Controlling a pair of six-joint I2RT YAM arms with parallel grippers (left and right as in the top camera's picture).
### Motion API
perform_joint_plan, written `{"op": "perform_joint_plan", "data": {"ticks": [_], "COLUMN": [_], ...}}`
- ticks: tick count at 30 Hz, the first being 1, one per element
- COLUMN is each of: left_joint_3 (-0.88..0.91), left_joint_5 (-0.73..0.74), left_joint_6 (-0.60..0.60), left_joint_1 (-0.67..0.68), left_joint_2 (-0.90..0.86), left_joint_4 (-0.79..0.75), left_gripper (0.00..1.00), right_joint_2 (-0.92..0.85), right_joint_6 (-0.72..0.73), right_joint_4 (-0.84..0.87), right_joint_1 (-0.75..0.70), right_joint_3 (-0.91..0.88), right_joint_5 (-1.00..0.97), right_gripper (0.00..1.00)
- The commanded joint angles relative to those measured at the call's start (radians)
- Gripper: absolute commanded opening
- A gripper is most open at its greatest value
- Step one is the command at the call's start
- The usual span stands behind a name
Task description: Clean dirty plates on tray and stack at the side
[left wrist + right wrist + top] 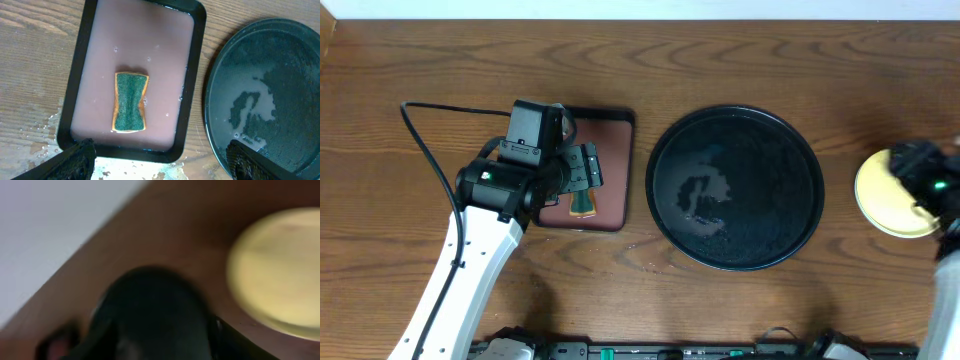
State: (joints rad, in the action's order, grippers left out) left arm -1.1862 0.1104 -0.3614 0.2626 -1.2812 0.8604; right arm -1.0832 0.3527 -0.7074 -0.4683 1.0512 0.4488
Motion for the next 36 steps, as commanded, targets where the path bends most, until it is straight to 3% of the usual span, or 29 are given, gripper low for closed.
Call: {"op": "perform_joint_plan", "data": {"ticks": [1, 3, 9, 17, 21, 26, 29, 36], "left_joint_3": [-0.016, -0.016, -0.016, -0.016, -0.016, -0.016, -0.016, -0.016], "left_joint_5": [0.009, 0.009, 0.009, 0.009, 0.009, 0.009, 0.009, 0.009], "left_joint_6": [0.01, 0.01, 0.01, 0.01, 0.01, 0.01, 0.01, 0.01], "left_joint_1": [-0.005, -0.005, -0.005, -0.005, -0.005, -0.005, -0.005, -0.005], "left_joint_2": [0.001, 0.001, 0.001, 0.001, 0.001, 0.001, 0.001, 0.001], "left_joint_4": [0.002, 0.003, 0.002, 0.002, 0.003, 0.003, 0.003, 0.003], "left_gripper": [0.85, 0.84, 0.84, 0.85, 0.84, 0.84, 0.84, 0.84], "right_joint_2": [0.137, 0.207, 0.368, 0.418, 0.418, 0.439, 0.54, 0.865], "right_joint_6": [-0.112, -0.114, -0.114, -0.114, -0.126, -0.214, -0.234, -0.235], "right_joint_4": [-0.016, -0.018, -0.069, -0.217, -0.25, -0.026, 0.2, 0.338], "right_joint_1": [0.143, 0.225, 0.367, 0.384, 0.435, 0.515, 0.537, 0.537], "right_joint_3": [0.006, 0.006, 0.006, 0.005, -0.006, -0.151, -0.359, -0.717], "right_joint_5": [0.087, 0.087, 0.087, 0.084, -0.063, -0.153, -0.153, -0.155], "right_gripper": [0.61, 0.99, 0.99, 0.99, 0.99, 0.99, 0.99, 0.99]}}
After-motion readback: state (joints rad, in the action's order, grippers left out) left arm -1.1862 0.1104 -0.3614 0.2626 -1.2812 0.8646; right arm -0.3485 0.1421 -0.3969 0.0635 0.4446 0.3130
